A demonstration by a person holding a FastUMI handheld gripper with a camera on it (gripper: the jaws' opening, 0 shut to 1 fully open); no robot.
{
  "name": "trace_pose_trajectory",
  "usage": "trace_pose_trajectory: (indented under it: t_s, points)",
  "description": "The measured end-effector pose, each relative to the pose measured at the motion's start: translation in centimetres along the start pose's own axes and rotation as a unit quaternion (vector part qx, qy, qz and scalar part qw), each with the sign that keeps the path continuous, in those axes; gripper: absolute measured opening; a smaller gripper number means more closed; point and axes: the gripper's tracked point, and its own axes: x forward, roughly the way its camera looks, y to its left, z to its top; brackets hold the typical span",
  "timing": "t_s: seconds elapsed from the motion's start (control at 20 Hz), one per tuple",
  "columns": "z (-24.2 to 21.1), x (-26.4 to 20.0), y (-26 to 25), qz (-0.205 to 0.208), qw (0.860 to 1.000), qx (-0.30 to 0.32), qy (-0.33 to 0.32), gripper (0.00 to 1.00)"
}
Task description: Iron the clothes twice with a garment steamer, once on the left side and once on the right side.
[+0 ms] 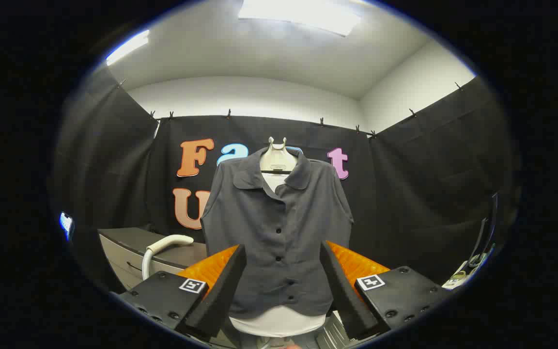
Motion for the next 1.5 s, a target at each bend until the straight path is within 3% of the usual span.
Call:
trace_pose_trajectory:
  t_s: [1.3,1.5]
  points:
    - [-0.1,0.8,1.0,-0.001,1.000,0.015,0.011,0.97]
    - [0.6,2.0,3.8,0.025,1.000,0.012,0.012,0.97]
